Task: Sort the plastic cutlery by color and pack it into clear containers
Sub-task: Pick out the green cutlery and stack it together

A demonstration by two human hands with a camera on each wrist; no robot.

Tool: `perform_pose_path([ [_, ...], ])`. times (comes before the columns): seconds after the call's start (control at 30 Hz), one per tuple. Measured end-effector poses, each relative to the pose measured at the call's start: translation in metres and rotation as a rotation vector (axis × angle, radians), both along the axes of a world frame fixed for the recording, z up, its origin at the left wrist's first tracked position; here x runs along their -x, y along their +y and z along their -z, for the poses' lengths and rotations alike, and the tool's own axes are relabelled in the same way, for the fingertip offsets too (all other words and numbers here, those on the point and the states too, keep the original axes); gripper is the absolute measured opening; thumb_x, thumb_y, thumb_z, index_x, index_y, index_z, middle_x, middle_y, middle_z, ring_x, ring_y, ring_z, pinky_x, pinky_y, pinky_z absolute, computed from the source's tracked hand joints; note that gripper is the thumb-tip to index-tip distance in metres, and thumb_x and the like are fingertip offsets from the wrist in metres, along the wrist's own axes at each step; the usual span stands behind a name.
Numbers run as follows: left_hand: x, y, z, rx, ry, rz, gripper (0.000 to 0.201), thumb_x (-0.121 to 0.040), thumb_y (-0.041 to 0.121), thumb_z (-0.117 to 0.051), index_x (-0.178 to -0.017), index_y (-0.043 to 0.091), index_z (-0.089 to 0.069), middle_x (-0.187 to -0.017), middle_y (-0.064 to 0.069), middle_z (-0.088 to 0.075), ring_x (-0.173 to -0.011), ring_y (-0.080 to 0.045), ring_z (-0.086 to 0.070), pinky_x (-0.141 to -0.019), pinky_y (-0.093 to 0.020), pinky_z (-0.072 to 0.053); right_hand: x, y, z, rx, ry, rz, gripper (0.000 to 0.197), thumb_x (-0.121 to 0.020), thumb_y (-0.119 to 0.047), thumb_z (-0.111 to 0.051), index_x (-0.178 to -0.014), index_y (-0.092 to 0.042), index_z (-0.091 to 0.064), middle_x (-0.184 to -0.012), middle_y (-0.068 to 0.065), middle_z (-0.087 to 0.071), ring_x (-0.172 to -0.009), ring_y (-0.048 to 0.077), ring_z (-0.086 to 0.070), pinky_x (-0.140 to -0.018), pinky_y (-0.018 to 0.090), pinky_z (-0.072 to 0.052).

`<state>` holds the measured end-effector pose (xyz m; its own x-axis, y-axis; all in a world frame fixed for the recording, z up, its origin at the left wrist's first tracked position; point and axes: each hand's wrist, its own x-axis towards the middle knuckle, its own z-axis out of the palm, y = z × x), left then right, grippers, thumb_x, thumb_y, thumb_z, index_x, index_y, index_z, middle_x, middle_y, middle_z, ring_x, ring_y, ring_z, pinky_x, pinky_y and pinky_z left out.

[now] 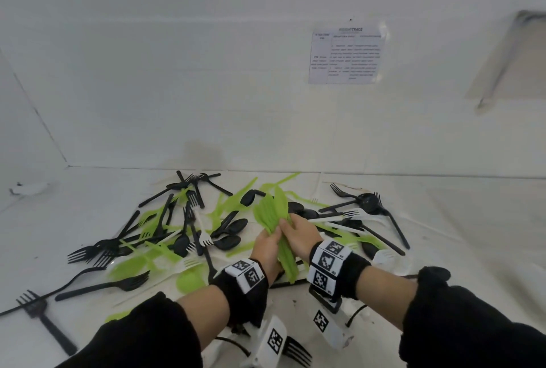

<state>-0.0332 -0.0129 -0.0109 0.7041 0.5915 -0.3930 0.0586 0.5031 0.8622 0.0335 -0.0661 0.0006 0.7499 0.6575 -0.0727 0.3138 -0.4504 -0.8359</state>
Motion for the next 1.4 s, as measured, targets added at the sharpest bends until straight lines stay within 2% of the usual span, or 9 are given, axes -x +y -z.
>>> perform_pose_path([
  [0.17,-0.003,-0.008,0.001,-0.017,0.015,0.036,0.019,-0.099,0.014,-0.042,-0.102,0.006,-0.059,-0.107,-0.023,-0.063,-0.095,-0.034,-0.062,-0.087,-0.047,-0.049,-0.005,-0.002,0.005,0.001,0.013,0.053,0.027,-0.097,-0.017,-0.033,-0.078,-0.009,-0.05,-0.088,0.014,-0.051,-0.084,0.022,-0.047,-0.069,0.028,-0.032],
  [0.27,-0.005,-0.01,0.0,-0.008,0.028,0.046,0.018,-0.099,0.012,-0.041,-0.104,0.004,-0.057,-0.115,-0.027,-0.06,-0.107,-0.039,-0.058,-0.097,-0.054,-0.044,-0.007,-0.007,0.007,-0.001,-0.012,0.044,0.031,-0.096,-0.015,-0.038,-0.083,0.006,-0.057,-0.084,0.021,-0.057,-0.075,0.023,-0.048,-0.059,0.03,-0.035],
  [0.37,-0.006,-0.013,0.0,-0.027,0.026,0.067,0.023,-0.1,0.012,-0.039,-0.112,0.002,-0.055,-0.118,-0.025,-0.059,-0.112,-0.04,-0.057,-0.099,-0.055,-0.042,-0.007,-0.007,0.007,-0.042,0.042,0.053,0.034,-0.097,-0.017,-0.037,-0.109,0.006,-0.061,-0.107,0.026,-0.062,-0.094,0.03,-0.058,-0.083,0.035,-0.046],
  [0.57,-0.006,-0.02,-0.002,-0.112,0.056,0.071,0.024,-0.098,0.011,-0.044,-0.117,0.002,-0.056,-0.114,-0.023,-0.062,-0.106,-0.037,-0.06,-0.084,-0.044,-0.052,-0.009,-0.013,0.002,-0.018,0.082,0.023,0.035,-0.099,-0.016,-0.033,-0.099,0.007,-0.06,-0.086,0.013,-0.054,-0.082,0.02,-0.05,-0.072,0.027,-0.036],
  [0.73,-0.008,-0.027,-0.004,-0.114,0.034,0.073,0.018,-0.097,0.008,-0.042,-0.097,0.005,-0.06,-0.095,-0.022,-0.064,-0.083,-0.031,-0.061,-0.074,-0.039,-0.051,-0.007,-0.023,0.004,-0.042,0.036,0.07,0.028,-0.097,-0.016,-0.039,-0.098,-0.004,-0.064,-0.088,0.011,-0.061,-0.086,0.025,-0.056,-0.072,0.028,-0.039],
  [0.87,-0.005,-0.033,-0.002,-0.064,0.015,0.072,0.02,-0.099,0.007,-0.04,-0.103,0.006,-0.06,-0.096,-0.017,-0.066,-0.084,-0.029,-0.063,-0.079,-0.041,-0.051,-0.008,-0.035,0.006,-0.067,0.07,0.166,0.03,-0.092,-0.022,-0.054,-0.119,-0.012,-0.058,-0.09,0.0,-0.058,-0.091,0.017,-0.055,-0.084,0.026,-0.044],
  [0.97,-0.003,-0.041,-0.002,-0.048,-0.005,0.101,0.022,-0.1,0.008,-0.037,-0.094,0.012,-0.058,-0.087,-0.009,-0.066,-0.078,-0.023,-0.062,-0.07,-0.035,-0.05,-0.013,-0.041,0.009,-0.097,0.098,0.211,0.023,-0.087,-0.021,-0.062,-0.108,-0.013,-0.06,-0.074,-0.008,-0.052,-0.079,0.012,-0.052,-0.065,0.018,-0.043],
  [1.1,-0.005,-0.049,-0.001,-0.065,0.009,0.095,0.021,-0.101,0.01,-0.035,-0.097,0.01,-0.056,-0.084,-0.011,-0.063,-0.071,-0.024,-0.059,-0.062,-0.034,-0.047,-0.018,-0.045,0.013,-0.121,0.171,0.205,0.013,-0.083,-0.026,-0.066,-0.092,-0.018,-0.061,-0.071,-0.009,-0.054,-0.074,0.015,-0.057,-0.073,0.03,-0.049],
  [1.4,-0.011,-0.058,0.001,-0.054,0.018,-0.041,0.017,-0.099,0.006,-0.038,-0.103,0.009,-0.054,-0.085,-0.013,-0.061,-0.073,-0.025,-0.058,-0.065,-0.035,-0.048,-0.018,-0.059,0.012,-0.046,0.05,0.085,0.03,-0.092,-0.024,-0.055,-0.118,-0.01,-0.063,-0.115,0.005,-0.067,-0.107,0.019,-0.06,-0.089,0.021,-0.042],
])
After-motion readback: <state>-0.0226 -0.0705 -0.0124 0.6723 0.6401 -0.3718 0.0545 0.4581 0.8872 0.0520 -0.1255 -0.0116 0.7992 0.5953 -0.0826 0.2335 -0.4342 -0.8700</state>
